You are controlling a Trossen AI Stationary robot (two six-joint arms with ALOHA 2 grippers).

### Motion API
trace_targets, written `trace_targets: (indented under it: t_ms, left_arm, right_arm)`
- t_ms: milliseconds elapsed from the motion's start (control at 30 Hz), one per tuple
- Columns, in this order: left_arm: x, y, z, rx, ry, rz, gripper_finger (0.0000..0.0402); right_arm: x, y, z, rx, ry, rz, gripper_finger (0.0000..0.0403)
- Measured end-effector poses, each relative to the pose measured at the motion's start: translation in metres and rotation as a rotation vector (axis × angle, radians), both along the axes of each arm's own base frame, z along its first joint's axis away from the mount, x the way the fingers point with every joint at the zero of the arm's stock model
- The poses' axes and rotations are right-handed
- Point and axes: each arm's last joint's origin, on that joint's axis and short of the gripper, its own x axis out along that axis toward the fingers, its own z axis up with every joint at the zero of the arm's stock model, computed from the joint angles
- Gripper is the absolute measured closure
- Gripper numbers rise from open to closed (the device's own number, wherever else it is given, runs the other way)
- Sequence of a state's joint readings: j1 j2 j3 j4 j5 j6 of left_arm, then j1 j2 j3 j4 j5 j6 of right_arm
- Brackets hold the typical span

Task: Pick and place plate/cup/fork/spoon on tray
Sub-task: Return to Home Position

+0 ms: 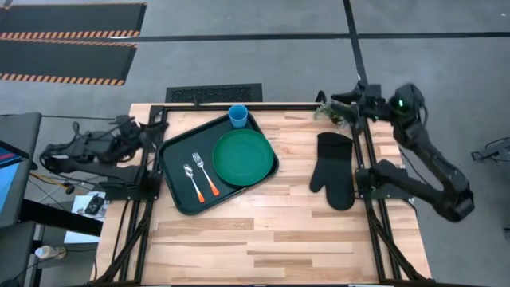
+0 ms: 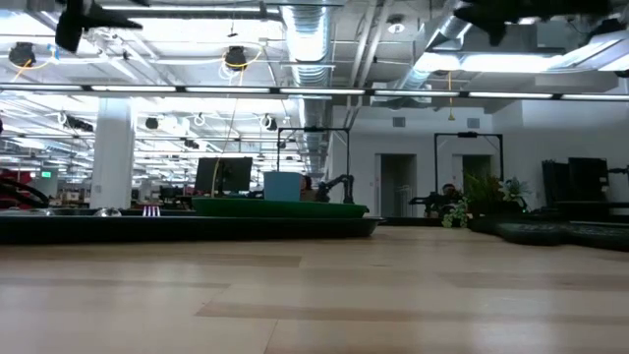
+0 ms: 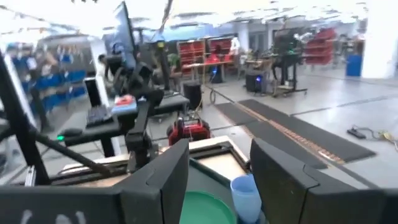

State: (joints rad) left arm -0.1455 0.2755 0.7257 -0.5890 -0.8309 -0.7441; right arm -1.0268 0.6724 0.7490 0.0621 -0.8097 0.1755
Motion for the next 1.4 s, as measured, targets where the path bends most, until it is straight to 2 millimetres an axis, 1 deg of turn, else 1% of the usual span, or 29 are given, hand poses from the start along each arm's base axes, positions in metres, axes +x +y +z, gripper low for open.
trace_targets:
  t_ms: [133,233,300,500,667,767,933,1000,1067,1133,1233,1333,1400]
  left_arm:
    - [0.005,-0.001,-0.038,0.012,-0.012,-0.036,0.0237]
    - [0.009,-0.003,-0.064,0.005,-0.033,-0.076,0.0237]
    - [0.013,-0.004,-0.077,0.007,-0.055,-0.099,0.0237]
    - [0.025,-0.007,-0.111,0.063,-0.045,-0.150,0.0237]
    - [0.031,-0.008,-0.128,0.061,-0.014,-0.160,0.0237]
    - [0.034,-0.009,-0.135,0.060,0.007,-0.193,0.0237]
    - [0.038,-0.010,-0.149,0.061,0.046,-0.226,0.0237]
    - [0.039,-0.011,-0.149,0.076,0.038,-0.236,0.0237]
    - [0.039,-0.012,-0.147,0.129,0.046,-0.277,0.0237]
    - [0.039,-0.012,-0.149,0.147,0.078,-0.297,0.0237]
    - [0.039,-0.011,-0.150,0.144,0.090,-0.254,0.0237]
    - [0.038,-0.010,-0.149,0.157,0.090,-0.238,0.0237]
    - [0.038,-0.011,-0.150,0.152,0.091,-0.240,0.0237]
  right_arm:
    - [-0.011,0.010,-0.036,0.080,-0.061,-0.019,0.0209]
    - [-0.015,0.019,-0.057,0.109,-0.115,0.017,0.0209]
    - [-0.016,0.025,-0.068,0.109,-0.139,0.039,0.0207]
    - [-0.017,0.036,-0.108,0.134,-0.132,0.077,0.0204]
    - [-0.017,0.040,-0.140,0.139,-0.153,0.115,0.0206]
    - [-0.015,0.042,-0.162,0.174,-0.154,0.122,0.0207]
    - [-0.012,0.045,-0.166,0.130,-0.129,0.131,0.0205]
    - [-0.011,0.046,-0.165,0.128,-0.131,0.144,0.0204]
    - [-0.011,0.047,-0.164,0.144,-0.139,0.156,0.0204]
    - [-0.011,0.047,-0.164,0.147,-0.144,0.158,0.0205]
    - [-0.011,0.047,-0.166,0.144,-0.129,0.152,0.0207]
    - [-0.009,0.046,-0.174,0.147,-0.062,0.139,0.0206]
    - [-0.008,0.046,-0.182,0.183,0.000,0.141,0.0206]
